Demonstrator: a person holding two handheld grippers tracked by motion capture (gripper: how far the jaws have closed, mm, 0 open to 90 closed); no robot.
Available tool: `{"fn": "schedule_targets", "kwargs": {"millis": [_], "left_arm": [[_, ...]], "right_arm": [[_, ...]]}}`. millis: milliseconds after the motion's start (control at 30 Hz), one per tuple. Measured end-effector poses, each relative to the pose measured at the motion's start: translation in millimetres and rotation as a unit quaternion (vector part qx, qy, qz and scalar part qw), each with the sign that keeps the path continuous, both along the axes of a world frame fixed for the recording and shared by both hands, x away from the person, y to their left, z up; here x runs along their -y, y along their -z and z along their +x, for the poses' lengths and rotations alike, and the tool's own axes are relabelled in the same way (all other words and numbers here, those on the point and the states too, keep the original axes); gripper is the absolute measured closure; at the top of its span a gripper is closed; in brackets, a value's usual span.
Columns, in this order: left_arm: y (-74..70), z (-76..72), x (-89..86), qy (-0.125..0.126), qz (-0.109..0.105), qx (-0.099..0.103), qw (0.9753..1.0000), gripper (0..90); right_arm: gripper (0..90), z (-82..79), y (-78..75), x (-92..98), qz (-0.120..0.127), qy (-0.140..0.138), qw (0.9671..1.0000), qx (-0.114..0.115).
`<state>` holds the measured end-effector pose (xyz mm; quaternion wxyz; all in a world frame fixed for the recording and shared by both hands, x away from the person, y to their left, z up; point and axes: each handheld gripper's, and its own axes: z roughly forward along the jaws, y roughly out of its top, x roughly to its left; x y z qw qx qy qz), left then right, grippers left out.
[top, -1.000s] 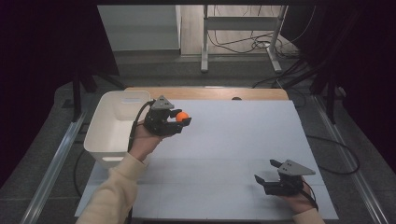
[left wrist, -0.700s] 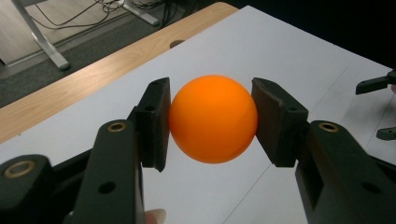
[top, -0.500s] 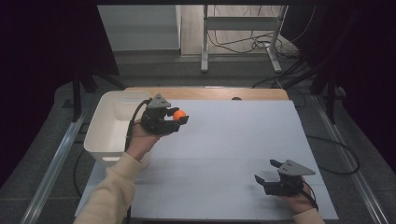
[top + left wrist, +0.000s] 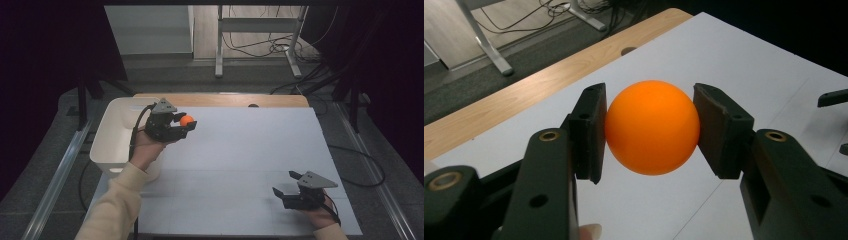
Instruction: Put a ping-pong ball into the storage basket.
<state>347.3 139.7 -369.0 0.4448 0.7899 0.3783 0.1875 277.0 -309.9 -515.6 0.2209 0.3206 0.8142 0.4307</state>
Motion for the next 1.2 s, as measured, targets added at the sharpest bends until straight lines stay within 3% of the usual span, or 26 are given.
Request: {"fn": "schedule_targets", "kwargs": {"millis": [1200], "left_arm": [[-5.8,1.6,-29.6,-0.039,0.011,0.002,0.9992,49.9]], "right_arm": [[14.8,0.0,0.2,0.0,-0.001,0.0,1.0,-0.001]]}}
